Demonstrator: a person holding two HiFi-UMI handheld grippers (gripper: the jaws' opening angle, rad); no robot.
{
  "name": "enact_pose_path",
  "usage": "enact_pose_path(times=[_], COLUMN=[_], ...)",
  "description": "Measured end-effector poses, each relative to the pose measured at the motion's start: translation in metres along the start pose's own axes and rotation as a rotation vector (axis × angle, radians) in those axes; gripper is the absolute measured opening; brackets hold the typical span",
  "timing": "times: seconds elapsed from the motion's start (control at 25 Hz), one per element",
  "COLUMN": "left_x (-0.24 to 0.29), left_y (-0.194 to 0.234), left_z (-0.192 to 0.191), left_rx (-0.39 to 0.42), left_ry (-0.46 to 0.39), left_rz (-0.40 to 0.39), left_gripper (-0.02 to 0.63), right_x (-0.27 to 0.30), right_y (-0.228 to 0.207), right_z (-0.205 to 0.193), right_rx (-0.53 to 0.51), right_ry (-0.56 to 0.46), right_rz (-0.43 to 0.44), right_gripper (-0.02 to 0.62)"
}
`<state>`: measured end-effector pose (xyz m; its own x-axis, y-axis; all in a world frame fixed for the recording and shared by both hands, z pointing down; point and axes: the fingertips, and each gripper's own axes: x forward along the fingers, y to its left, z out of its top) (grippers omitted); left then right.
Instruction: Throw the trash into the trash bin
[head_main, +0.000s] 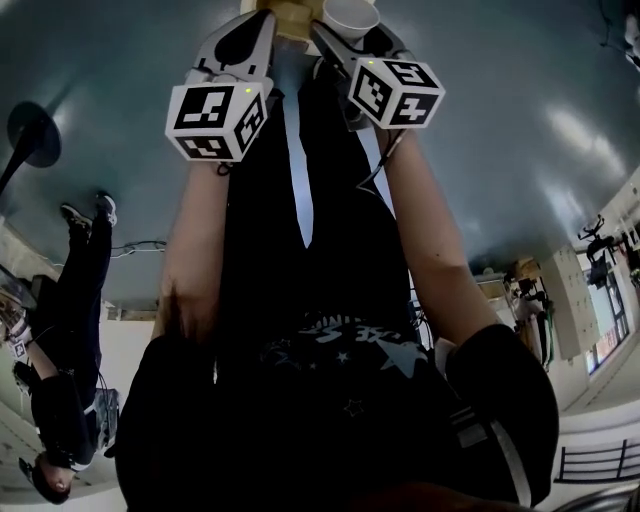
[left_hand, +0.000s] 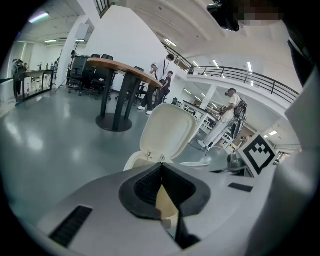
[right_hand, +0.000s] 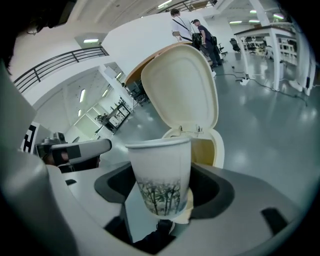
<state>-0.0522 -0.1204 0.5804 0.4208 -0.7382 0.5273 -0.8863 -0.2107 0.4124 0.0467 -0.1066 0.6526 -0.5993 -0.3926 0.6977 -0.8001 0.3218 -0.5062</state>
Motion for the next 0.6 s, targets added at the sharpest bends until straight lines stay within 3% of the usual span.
enact_pose_path(times=[0.32, 0.6], left_x=[0.018, 0.035], left_y=[0.040, 0.032], left_z=[-0.042, -0.058], left_rx=[-0.027, -0.009], left_ry=[0.071, 0.133], left_rz=[0.002, -0.007], left_gripper=[0.011, 0.011], right_x=[0.043, 0.041], right_y=[-0.024, -0.035], right_z=[-0.022, -0.026], right_rx=[0.046, 0.055], right_ry=[0.069, 0.126], right_rz=[-0.056, -0.070], right_gripper=[0.322, 0.322])
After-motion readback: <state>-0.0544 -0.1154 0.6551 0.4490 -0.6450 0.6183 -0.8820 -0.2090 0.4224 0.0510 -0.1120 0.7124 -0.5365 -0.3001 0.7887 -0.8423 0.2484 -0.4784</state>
